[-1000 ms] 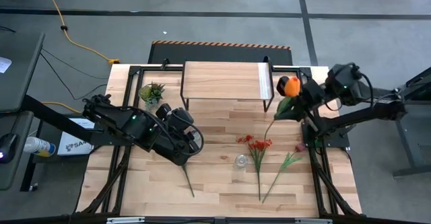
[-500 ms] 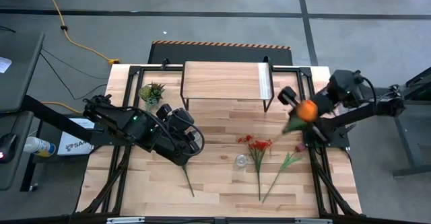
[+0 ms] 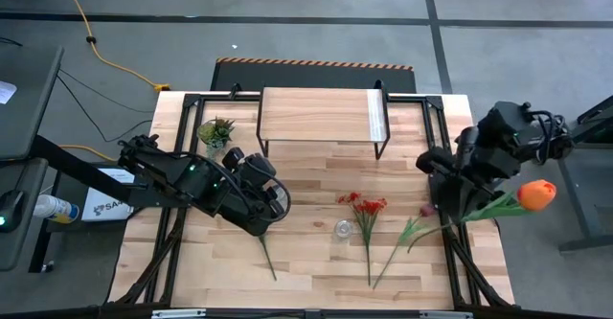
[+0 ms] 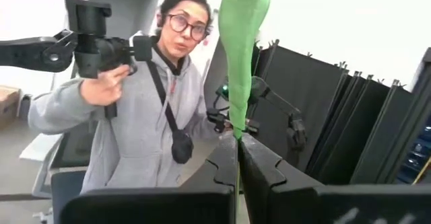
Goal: Pick and place flowers into a vace then onto a shelf
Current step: Put the orange flower into the right transparent vase
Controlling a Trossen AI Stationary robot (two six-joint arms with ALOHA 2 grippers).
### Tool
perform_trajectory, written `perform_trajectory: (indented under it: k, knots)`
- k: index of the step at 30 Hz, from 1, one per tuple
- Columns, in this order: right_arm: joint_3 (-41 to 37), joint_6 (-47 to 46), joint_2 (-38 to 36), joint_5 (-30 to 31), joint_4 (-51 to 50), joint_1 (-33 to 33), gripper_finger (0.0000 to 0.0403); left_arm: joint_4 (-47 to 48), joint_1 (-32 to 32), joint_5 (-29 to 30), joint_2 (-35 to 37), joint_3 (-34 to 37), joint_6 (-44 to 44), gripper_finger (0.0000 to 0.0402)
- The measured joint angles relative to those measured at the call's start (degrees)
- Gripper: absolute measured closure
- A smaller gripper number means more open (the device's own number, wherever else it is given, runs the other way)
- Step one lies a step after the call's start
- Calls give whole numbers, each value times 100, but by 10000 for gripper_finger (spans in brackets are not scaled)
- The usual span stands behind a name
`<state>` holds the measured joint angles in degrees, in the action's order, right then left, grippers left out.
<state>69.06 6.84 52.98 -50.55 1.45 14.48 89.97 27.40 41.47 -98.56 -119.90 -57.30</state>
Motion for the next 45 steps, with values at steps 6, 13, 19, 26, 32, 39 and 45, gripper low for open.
perform_trajectory:
  k: [6,13,19,26,32,39,45]
  knots:
    - [0,78,157,20,15,96,403,0,0,9,0,0,0,165]
    - [0,113,264,352,-1,96,403,0,0,20,0,1,-1,165]
    - [0,243,279,2064,-1133,94,403,-1,0,20,0,0,-2,165]
    - [0,376,382,3822,-2074,94,403,-10,-2,98,0,0,-4,165]
    - [0,483,601,5108,-2366,96,403,-35,-2,149,0,0,-4,165]
    - [0,570,969,6527,-2877,92,403,-35,-2,166,0,0,-41,165]
    - [0,528,1261,7286,-3359,92,403,-35,-2,168,0,0,-151,165]
